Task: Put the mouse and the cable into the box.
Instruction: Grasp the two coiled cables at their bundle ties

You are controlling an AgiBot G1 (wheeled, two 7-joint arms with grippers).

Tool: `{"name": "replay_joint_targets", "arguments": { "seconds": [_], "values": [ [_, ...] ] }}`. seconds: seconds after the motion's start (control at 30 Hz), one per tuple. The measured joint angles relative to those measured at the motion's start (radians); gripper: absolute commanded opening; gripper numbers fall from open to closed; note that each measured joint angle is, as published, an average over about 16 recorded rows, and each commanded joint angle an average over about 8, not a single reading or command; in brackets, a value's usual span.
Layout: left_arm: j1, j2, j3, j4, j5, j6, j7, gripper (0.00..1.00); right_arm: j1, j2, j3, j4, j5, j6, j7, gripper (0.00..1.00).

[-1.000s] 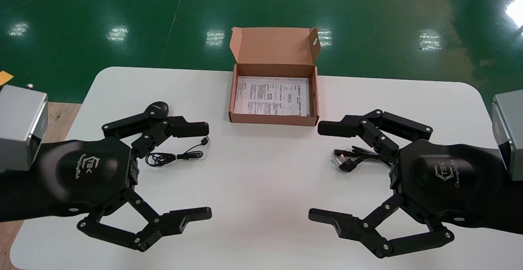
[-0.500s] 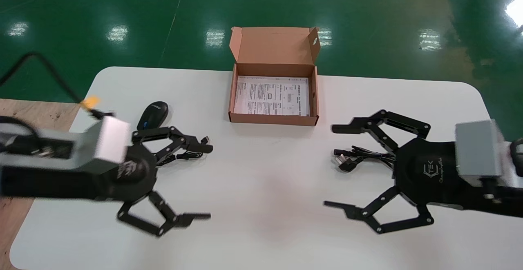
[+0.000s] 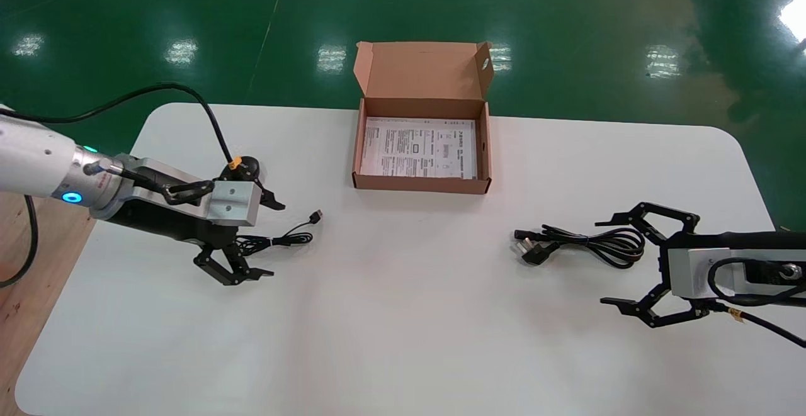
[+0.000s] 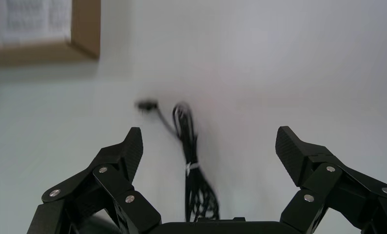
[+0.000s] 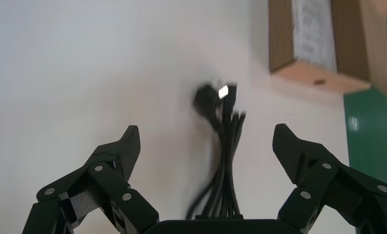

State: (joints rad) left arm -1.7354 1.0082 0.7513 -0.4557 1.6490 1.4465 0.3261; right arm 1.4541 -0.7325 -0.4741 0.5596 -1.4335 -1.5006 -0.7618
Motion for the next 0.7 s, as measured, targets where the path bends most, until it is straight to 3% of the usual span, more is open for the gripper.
{"name": "replay_joint_targets", "arguments": {
  "seconds": [0.3,0.7],
  "values": [
    [-0.043,0.074,0.016,0.256,0.041,-0.099,0.170,1.00,0.093,-0.090,-0.042,-0.236,-0.088,0.062,-0.156,1.00],
    [-0.049,0.102,0.010,0.395,0.036,-0.169,0.287,1.00,0.156,-0.192,-0.064,-0.421,-0.135,0.219,-0.224,1.00]
  ]
}}
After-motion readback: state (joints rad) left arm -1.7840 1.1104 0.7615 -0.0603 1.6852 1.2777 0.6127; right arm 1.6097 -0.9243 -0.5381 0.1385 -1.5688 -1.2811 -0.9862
